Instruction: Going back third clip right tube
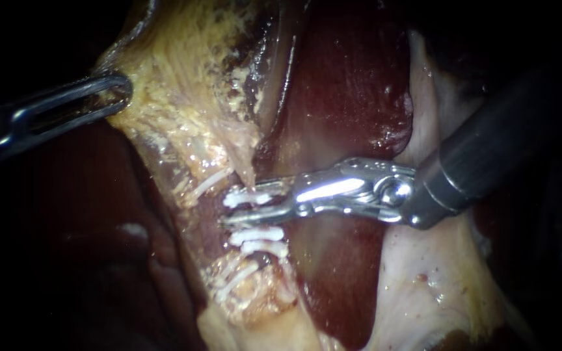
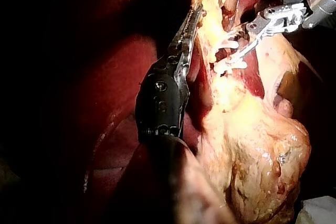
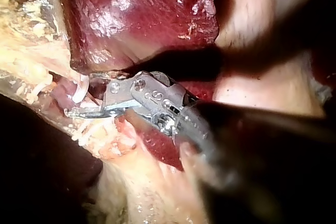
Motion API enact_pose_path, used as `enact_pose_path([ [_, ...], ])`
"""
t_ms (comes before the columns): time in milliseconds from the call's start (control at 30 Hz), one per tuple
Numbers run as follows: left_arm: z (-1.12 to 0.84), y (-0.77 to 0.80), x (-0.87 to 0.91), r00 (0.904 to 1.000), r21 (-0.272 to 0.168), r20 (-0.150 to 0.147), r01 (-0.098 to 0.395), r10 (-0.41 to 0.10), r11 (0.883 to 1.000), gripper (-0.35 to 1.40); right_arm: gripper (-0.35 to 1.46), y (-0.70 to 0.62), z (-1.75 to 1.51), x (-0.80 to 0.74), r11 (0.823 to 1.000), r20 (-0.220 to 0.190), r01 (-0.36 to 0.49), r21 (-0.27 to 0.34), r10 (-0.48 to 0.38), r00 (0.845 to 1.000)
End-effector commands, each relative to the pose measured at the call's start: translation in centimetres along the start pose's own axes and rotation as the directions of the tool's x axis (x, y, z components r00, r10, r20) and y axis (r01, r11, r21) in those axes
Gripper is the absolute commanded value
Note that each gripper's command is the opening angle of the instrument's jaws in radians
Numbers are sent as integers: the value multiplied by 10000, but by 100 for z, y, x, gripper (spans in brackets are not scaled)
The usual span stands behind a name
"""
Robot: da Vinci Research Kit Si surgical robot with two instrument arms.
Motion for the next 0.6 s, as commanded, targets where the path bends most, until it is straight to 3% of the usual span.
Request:
enact_pose_path([
  [33,0,0,0,10000,0,3,-2,2,10000,-35,60,-1,-3,0,10000,-27,92,-17,-92,10000],
  [433,0,0,1,10000,-3,6,-4,4,10000,-35,60,-4,-45,6,9991,-195,427,3,-427,9989],
  [600,0,0,1,10000,-4,7,-4,4,10000,-35,60,-7,-38,9,9991,-391,403,85,-400,9984],
])
